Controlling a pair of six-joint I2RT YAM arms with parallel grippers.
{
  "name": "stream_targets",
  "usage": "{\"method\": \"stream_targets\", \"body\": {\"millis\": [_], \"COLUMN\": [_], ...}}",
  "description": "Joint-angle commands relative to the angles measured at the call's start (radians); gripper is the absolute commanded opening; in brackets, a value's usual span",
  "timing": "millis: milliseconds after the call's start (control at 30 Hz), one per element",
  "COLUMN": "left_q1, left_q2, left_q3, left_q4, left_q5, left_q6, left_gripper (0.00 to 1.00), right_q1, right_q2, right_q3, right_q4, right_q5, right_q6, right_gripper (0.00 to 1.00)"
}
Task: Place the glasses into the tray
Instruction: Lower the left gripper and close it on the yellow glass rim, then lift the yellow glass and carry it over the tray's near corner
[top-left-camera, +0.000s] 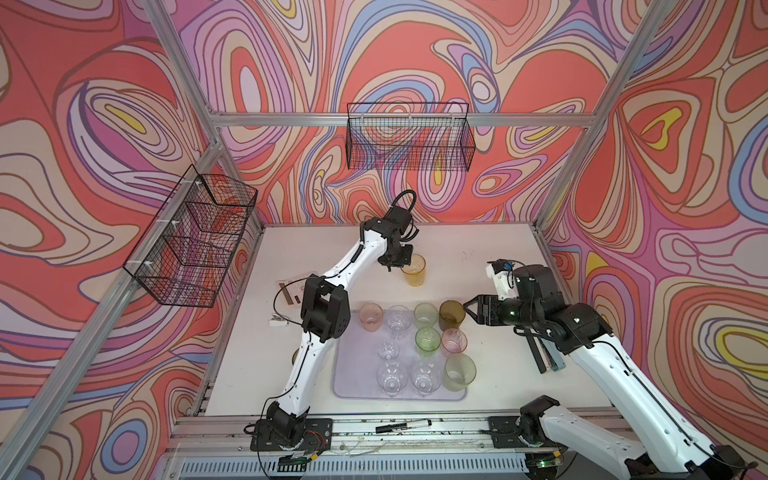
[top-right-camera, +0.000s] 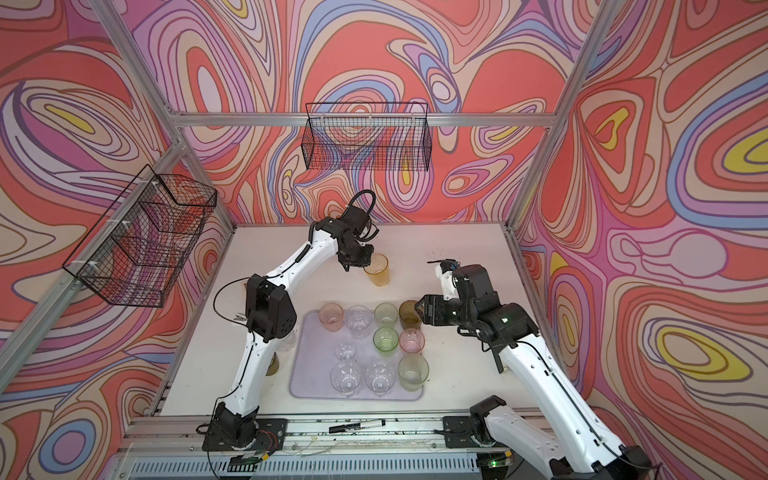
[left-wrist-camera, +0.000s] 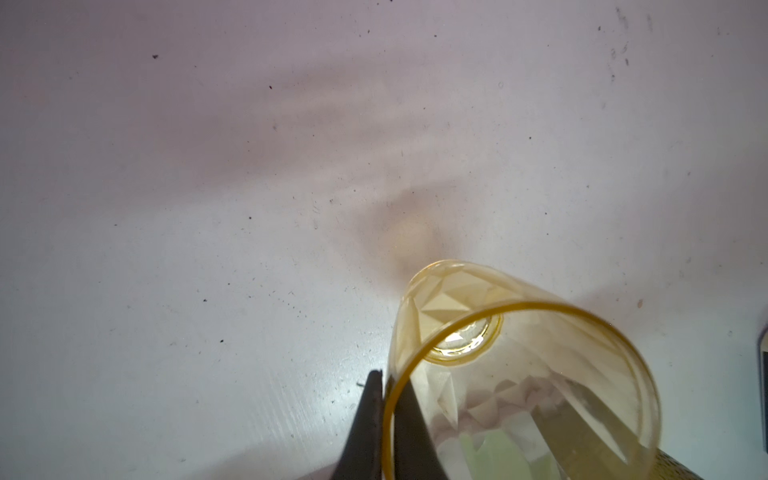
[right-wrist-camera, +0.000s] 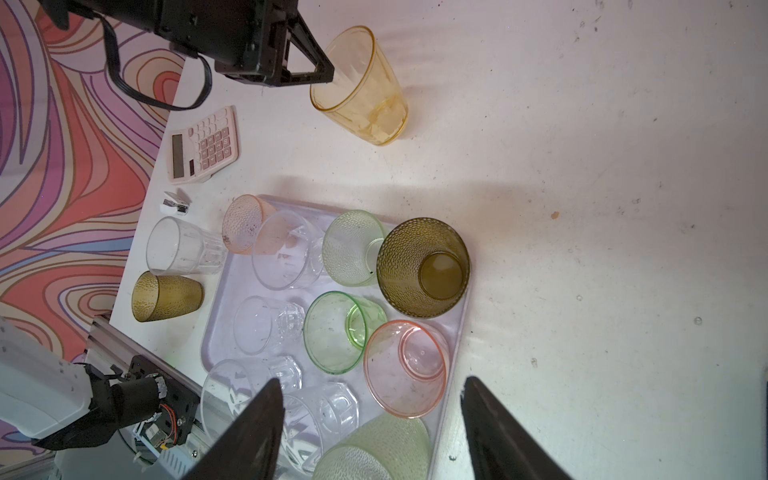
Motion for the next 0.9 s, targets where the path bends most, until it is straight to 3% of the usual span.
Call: {"method": "stream_targets", "body": {"millis": [0, 500, 867], "left_q1": [-0.004, 0.005, 0.012], "left_q2": [-0.082, -0.193, -0.334], "left_q3": [0.038, 0.027, -0.083], "left_q4": [-0.052, -0.170, -0.210], "left_q5": [-0.025, -0.054, -0.091], "left_q6": [0.018, 0.047, 0.071], "left_gripper": [0.00, 0.00, 0.00], "right_q1": [-0.003, -0.004, -0.003], "right_q2": [0.004, -0.006, -0.010], "right_q3": [0.023, -0.009, -0.026], "right_q4": [0.023, 0.080, 0.117], "right_q5": [0.003, 0.023, 0.018], "right_q6": [-0.004, 0.016, 0.028], "right_gripper": [0.70, 0.70, 0.70]}}
